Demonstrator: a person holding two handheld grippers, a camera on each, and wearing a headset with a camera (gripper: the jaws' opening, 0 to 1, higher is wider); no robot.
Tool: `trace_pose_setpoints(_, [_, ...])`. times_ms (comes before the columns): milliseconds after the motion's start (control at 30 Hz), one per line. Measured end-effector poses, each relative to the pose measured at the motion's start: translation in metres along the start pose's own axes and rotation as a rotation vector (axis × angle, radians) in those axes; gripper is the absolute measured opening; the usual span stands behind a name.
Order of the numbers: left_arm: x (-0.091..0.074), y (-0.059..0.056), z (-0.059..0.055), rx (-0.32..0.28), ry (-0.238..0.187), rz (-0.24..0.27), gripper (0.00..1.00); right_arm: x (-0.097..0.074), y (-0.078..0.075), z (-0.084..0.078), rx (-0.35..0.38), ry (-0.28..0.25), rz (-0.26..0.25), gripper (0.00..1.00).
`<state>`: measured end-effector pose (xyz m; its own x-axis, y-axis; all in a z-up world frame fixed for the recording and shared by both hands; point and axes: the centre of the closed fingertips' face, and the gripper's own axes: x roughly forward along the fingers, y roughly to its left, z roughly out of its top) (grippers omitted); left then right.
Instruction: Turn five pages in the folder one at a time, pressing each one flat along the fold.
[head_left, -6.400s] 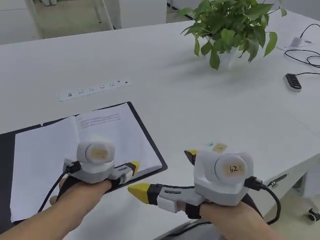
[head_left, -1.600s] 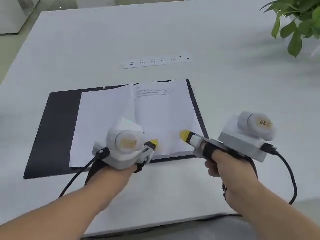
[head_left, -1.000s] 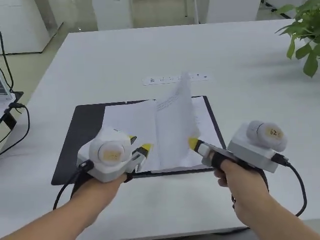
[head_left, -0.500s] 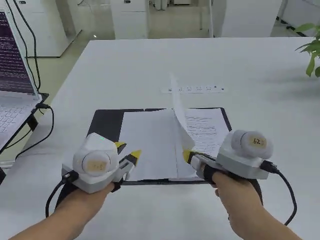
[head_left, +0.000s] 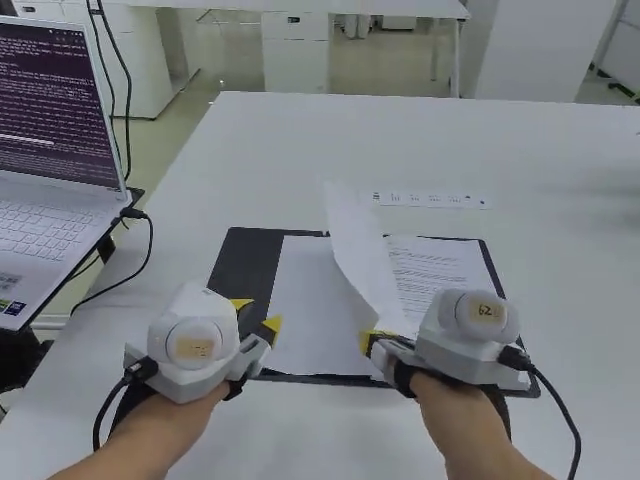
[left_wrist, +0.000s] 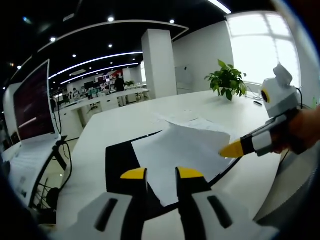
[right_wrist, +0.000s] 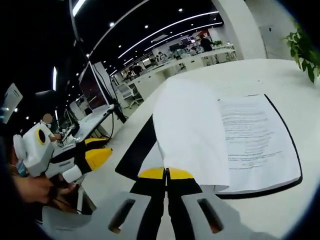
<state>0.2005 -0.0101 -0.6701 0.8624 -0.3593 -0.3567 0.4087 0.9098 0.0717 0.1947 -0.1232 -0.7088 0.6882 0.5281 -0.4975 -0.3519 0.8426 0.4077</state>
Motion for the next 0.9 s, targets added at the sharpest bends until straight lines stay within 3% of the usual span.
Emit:
trace_pose_setpoints(433, [-0.005,0.027,-0.016,-0.036,0.01,0.024,0.2,0.041,0.021,-0.02,-0.079,0.088,-0.019,0.0])
trace_pose_setpoints(600, [-0.006,0.032,-0.022,-0.05,0.016,0.027,0.2,0.054,0.023,-0.03,-0.114,0.131,-0.055,0.0])
trace_pose_setpoints(900, [-0.003,0.035,-0.033,-0.076,0.032,0.027,0.2,0.075,0.039,-0.041,-0.171,0.178,-0.061,0.0])
